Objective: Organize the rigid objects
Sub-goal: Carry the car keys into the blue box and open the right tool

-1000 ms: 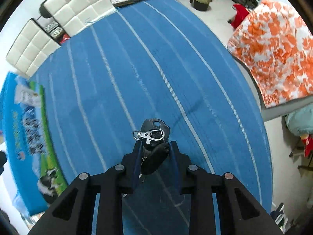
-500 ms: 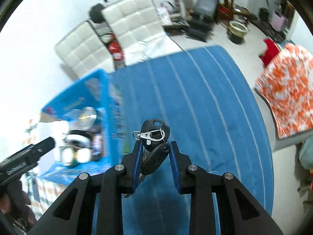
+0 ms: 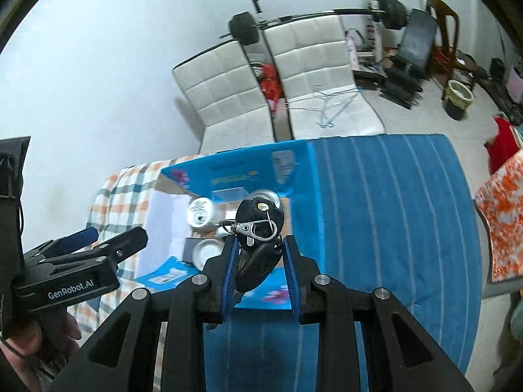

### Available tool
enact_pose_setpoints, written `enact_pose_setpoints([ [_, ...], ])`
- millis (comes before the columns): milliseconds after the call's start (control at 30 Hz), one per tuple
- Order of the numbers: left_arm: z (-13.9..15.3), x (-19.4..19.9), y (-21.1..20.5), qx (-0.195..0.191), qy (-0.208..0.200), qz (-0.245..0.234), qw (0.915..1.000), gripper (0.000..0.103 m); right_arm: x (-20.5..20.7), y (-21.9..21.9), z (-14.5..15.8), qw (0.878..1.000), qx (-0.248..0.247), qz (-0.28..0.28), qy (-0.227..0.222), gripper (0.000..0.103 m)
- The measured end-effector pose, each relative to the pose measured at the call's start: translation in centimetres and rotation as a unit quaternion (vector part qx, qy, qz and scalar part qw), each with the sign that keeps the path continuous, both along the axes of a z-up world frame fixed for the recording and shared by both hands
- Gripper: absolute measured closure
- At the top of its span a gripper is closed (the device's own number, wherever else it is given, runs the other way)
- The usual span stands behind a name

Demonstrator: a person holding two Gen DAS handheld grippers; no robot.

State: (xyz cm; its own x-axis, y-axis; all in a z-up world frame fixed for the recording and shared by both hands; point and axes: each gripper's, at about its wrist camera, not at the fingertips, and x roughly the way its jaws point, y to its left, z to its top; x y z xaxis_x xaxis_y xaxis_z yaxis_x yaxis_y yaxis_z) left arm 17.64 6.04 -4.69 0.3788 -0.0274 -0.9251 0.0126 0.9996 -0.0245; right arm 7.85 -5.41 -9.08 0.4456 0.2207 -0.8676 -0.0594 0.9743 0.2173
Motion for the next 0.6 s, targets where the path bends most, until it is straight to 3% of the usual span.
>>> enact_pose_setpoints([
  [133, 0.2, -0.3, 1.4, 0.008, -0.002, 0.004, 1.0000, 0.000, 0.8, 2.1, -0.7, 1.000, -0.006, 0.016, 0.000, 0.074],
  [333, -1.8, 0.0, 2.6, -0.001, 0.016, -0.001, 0.9999, 0.000, 2.1, 4.2, -3.2, 0.999, -0.035, 0.023, 0.014, 0.074],
  [600, -6.0, 1.0, 3.2, -0.005, 0.051, -0.013, 0.9986, 0.000, 5.3, 4.6, -11.0, 0.992, -0.102, 0.004, 0.080, 0.074],
])
